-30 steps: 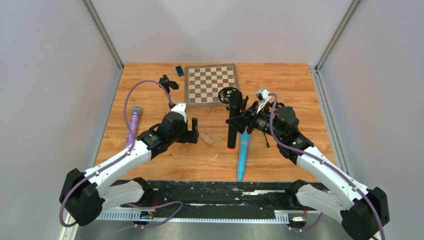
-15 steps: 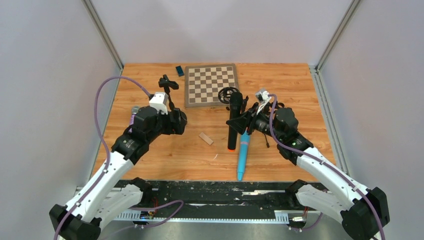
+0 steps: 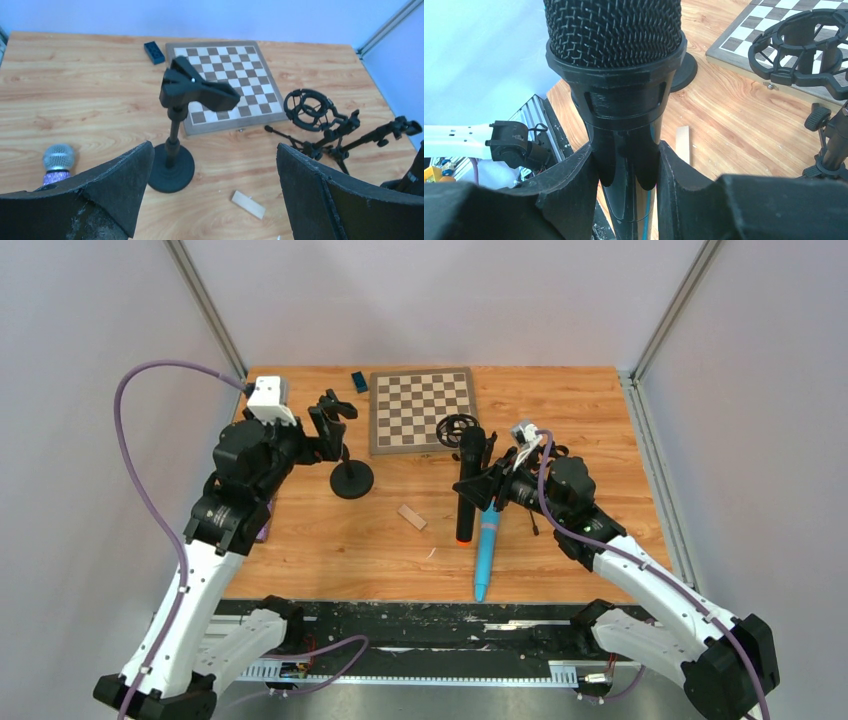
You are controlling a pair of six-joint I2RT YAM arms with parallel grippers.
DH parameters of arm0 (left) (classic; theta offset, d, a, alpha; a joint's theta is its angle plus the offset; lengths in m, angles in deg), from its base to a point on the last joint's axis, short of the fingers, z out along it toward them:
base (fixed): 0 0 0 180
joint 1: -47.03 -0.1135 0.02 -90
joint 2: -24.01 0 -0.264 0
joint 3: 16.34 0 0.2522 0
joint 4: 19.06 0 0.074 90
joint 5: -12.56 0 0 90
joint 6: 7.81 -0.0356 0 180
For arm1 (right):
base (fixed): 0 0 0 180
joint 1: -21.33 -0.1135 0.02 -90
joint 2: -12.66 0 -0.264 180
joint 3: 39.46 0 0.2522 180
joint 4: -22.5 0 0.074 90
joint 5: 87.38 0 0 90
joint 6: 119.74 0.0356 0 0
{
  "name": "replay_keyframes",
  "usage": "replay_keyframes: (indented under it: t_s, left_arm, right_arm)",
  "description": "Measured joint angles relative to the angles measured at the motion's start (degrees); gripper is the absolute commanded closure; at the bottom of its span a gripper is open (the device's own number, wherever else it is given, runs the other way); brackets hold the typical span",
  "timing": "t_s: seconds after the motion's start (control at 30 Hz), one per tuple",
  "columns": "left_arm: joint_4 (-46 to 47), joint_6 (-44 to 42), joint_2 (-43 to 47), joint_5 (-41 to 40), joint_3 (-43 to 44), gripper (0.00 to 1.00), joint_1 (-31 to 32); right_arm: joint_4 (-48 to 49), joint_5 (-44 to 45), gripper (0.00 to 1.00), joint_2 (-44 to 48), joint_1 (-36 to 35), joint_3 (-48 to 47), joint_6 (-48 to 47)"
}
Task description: Attach the microphones to the stand
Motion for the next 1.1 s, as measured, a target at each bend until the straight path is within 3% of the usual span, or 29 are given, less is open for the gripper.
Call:
replay_keyframes:
  t_s: [0.5,0.77,1.1]
  left_arm:
    - [2.9,5.9,-14.3,20.3,11.0,0.00,-18.5]
    - [3.8,7.9,-23.7,29.1,13.7,0.04,-19.1]
    - [4.1,8.3,-26.1,29.7,13.8,0.04,-19.1]
  right_arm:
    - [0.0,0.4,1.00,0.9,0.2,0.9,0.5]
    - [0.0,0.7,1.00,0.9,0.2,1.0,1.5]
    - [-0.1,0.9,1.00,0.9,0.2,2.2,1.5]
